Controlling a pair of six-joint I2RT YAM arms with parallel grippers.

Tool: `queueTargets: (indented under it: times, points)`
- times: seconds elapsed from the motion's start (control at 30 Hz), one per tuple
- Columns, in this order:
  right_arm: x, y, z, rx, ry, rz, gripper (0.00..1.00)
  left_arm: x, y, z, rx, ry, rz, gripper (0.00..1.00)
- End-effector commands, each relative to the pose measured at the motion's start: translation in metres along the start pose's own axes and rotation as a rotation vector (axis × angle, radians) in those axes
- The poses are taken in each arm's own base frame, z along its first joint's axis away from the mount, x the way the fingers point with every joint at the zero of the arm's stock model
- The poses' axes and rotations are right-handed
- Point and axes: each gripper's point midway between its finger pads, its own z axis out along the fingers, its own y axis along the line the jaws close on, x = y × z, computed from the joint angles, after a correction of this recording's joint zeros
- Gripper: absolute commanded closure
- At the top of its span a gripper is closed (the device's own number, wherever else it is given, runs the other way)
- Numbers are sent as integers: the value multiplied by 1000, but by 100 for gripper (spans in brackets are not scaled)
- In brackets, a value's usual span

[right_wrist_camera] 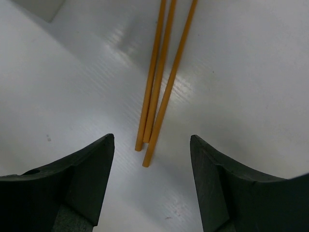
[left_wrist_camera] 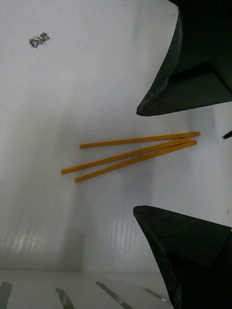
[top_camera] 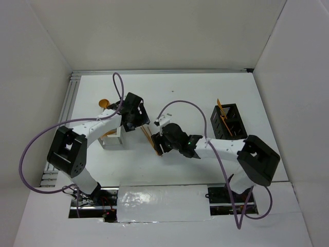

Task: Sort the eating utensils into containers

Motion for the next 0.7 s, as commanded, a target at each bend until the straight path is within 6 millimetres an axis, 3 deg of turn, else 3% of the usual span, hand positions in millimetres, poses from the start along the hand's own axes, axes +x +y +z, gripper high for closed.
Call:
queueTargets:
  times: [0.0, 0.07, 0.23, 0.27, 0.4, 0.5, 0.67]
  points:
    - [-14, 1, 17, 39, -7, 21, 30, -7, -1, -7, 14, -22, -18, 13]
    - [-1, 0, 28, 51, 40, 18, 32, -9, 0, -8, 12, -27, -15, 13]
    - [4, 4, 43, 73, 65, -6, 33, -12, 2, -8, 19, -36, -13, 13]
    - [13, 2, 47, 80, 88, -6, 34, -12, 2, -7, 17, -37, -12, 13]
    - [16, 3, 53, 85, 105, -14, 45, -10, 3, -5, 18, -34, -1, 13]
    - [28, 3, 58, 81, 136, -20, 50, -8, 5, -1, 8, -25, -4, 13]
    - [56, -3, 68, 119, 221, -39, 65, -7, 7, 2, -13, -17, -5, 12]
